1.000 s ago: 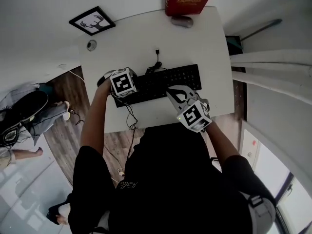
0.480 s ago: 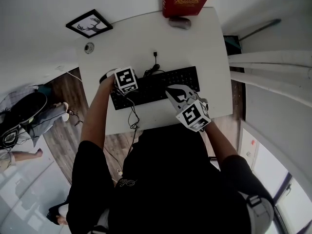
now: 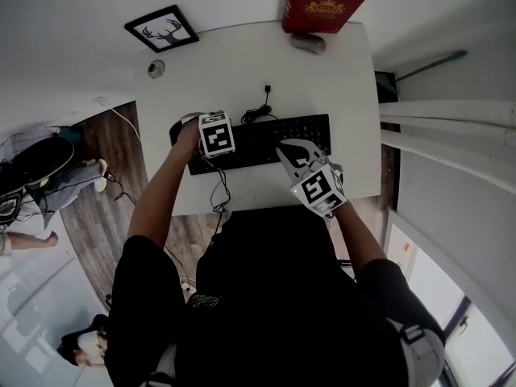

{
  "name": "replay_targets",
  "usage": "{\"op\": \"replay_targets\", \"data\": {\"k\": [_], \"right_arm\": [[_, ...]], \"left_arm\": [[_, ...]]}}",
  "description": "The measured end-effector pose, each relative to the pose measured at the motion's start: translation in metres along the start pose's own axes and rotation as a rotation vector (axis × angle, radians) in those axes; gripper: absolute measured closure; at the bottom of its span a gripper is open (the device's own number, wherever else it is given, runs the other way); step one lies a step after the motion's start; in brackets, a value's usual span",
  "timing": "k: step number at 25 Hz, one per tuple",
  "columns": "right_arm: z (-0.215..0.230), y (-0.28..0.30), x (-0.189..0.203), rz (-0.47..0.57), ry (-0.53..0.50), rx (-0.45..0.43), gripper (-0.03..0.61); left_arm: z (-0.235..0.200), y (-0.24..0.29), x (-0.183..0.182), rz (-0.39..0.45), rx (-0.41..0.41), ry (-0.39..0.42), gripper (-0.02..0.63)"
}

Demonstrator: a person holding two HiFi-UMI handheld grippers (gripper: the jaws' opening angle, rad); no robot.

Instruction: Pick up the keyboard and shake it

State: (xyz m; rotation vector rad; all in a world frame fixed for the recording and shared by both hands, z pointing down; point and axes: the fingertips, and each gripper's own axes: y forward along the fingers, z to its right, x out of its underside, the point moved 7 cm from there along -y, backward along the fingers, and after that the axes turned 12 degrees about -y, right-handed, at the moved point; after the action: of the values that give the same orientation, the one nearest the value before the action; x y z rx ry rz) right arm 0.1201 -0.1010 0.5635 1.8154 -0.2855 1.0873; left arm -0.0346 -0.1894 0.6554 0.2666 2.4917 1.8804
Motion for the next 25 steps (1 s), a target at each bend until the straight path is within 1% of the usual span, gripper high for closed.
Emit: {"op": "replay_targets", "data": {"k": [4,8,11,15,18,19,20,21,25], "right_arm": [[-0.003,-0.005,0.001,-0.019,-0.016,0.019,0.557],[-0.01,-0.014,0.007,-0.06,-0.034,0.033,0.557],[-0.017,-0.022,0.014,-0.107,-0.061,0.037,0.557],[-0.015,-0.039,0.024,-0.168,-0.131,0.018,0.557],[-0.003,-0.053,0.023,-0.227,-0.212,-0.056,0.55],[0.003,-0.055,0.023,-0.254,-0.248,-0.095,0.5],[0.009,-0.056,0.024,-0.283,-0.279,-0.141,0.375],[0.016,-0.053,0.025,-0.309,-0.305,-0.188,0.327],[0.044,-0.03,0.026,-0.42,-0.409,-0.341,0.324]], "left_arm": [[0.013,-0.01,0.001,0.015,-0.101,0.025,0.419],[0.03,-0.018,0.002,0.024,-0.229,0.034,0.422],[0.048,-0.022,0.005,0.03,-0.351,0.054,0.421],[0.071,-0.024,0.008,0.045,-0.521,0.087,0.42],[0.086,-0.023,0.011,0.065,-0.623,0.109,0.42],[0.09,-0.022,0.012,0.07,-0.653,0.118,0.42],[0.094,-0.022,0.013,0.074,-0.681,0.126,0.42],[0.097,-0.022,0.013,0.078,-0.706,0.134,0.42],[0.11,-0.02,0.015,0.111,-0.775,0.167,0.42]]}}
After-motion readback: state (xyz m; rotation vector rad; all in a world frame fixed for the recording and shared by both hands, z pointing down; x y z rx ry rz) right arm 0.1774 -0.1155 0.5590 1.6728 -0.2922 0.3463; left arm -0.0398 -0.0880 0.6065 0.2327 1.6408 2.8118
